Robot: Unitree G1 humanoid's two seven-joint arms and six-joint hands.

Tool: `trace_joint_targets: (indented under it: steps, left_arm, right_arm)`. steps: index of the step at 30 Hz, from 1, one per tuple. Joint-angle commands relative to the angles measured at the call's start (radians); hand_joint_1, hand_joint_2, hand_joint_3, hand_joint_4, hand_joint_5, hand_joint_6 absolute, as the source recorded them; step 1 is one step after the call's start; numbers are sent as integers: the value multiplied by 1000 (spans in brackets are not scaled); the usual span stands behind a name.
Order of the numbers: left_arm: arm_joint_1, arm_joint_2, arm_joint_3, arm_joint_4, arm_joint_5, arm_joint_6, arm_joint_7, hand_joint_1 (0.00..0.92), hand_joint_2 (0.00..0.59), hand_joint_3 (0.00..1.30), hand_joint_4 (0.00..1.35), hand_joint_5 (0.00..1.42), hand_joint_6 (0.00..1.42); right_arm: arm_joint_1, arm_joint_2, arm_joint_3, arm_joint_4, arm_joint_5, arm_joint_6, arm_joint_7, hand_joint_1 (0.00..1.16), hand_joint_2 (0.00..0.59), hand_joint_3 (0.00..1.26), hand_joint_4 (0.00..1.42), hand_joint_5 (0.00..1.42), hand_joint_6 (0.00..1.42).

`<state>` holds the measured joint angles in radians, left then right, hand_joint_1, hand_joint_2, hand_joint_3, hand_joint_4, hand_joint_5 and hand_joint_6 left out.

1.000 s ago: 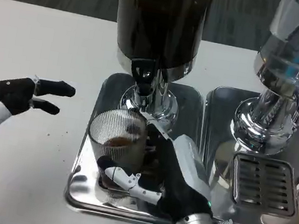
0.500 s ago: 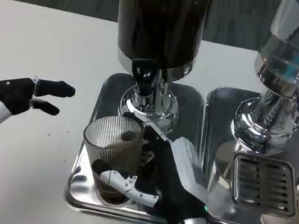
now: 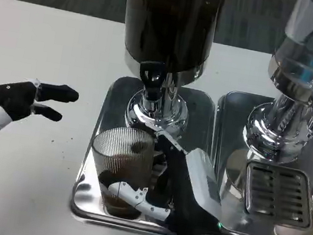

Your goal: Grasp the cup under the faucet to collect the drink, then remove the cup.

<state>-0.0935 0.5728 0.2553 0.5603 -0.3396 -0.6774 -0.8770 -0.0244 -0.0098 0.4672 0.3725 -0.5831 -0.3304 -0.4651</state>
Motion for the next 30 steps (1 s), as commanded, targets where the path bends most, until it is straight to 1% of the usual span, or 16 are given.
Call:
trace_joint_targets:
  steps: [1, 6, 15, 19, 27, 30]
  left_arm:
    - [-9, 11, -8, 3, 17, 8, -4, 0, 137, 367, 270, 197, 377]
    - [-11, 11, -10, 5, 20, 8, -2, 0, 139, 363, 270, 197, 377]
    - [-11, 9, -11, 4, 19, 8, -3, 0, 140, 355, 270, 197, 377]
    - [-12, 9, -12, 4, 20, 8, -3, 0, 140, 355, 270, 197, 377]
    - [-16, 9, -15, 9, 20, 10, -5, 0, 140, 354, 270, 197, 382]
    - [-14, 8, -16, 8, 20, 10, -5, 0, 140, 354, 270, 197, 385]
  right_arm:
    - [9, 2, -13, 21, 4, -22, -20, 691, 226, 380, 561, 799, 1120]
    - [13, 5, -22, 21, 2, -39, -43, 699, 228, 391, 574, 814, 1136]
    - [25, 3, -57, -2, 14, -66, -60, 696, 227, 407, 592, 826, 1156]
    - [33, 7, -72, -7, 16, -77, -71, 703, 231, 430, 607, 841, 1171]
    - [49, 10, -94, -28, 20, -103, -100, 705, 231, 443, 619, 865, 1178]
    - [51, 10, -98, -36, 17, -98, -99, 706, 231, 445, 619, 869, 1178]
